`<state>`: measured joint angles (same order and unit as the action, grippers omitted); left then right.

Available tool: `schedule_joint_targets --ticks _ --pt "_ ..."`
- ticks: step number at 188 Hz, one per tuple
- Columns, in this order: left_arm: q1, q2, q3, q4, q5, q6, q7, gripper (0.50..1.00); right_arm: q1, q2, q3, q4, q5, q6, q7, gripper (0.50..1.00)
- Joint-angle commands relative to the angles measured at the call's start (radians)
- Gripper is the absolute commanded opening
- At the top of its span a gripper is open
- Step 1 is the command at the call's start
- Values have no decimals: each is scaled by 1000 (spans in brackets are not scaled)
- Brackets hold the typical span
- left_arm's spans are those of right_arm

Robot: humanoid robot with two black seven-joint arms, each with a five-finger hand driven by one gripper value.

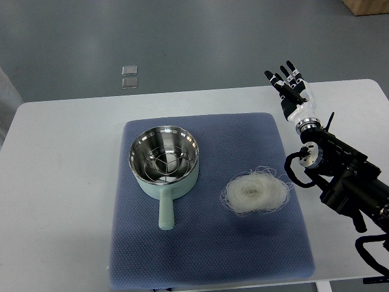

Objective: Put vermicelli into pot with right hand

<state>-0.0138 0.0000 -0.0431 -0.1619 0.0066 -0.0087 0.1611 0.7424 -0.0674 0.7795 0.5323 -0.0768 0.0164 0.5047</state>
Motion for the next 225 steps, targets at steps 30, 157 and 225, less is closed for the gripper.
schedule_joint_targets --ticks 30,157,225 --pt "0 0 -1 -1 0 1 0 1000 -1 0 0 0 0 -1 0 930" --pt "-8 0 -1 -1 0 1 0 1000 2 -14 -5 8 -1 -9 -3 930" --pt "-8 0 -1 -1 0 1 0 1000 35 -58 -57 78 -172 4 -9 930"
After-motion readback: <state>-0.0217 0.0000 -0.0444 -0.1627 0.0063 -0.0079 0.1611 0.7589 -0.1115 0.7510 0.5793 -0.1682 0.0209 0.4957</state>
